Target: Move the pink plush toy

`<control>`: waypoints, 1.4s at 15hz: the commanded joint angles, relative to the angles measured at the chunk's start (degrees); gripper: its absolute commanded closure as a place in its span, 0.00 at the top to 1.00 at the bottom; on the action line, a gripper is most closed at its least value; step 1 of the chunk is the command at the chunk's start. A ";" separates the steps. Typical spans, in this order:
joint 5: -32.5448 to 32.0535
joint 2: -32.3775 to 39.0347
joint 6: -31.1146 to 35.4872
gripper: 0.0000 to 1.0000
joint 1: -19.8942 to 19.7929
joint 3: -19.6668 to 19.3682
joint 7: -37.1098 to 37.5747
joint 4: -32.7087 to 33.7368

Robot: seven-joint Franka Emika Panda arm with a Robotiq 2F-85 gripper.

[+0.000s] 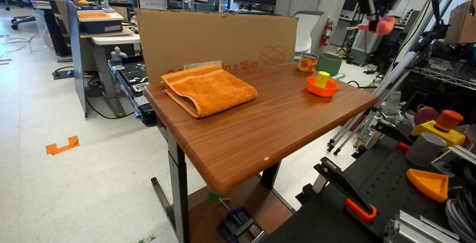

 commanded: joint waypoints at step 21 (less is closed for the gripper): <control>6.95 27.48 -5.47 0.06 -4.07 -5.83 31.91 18.62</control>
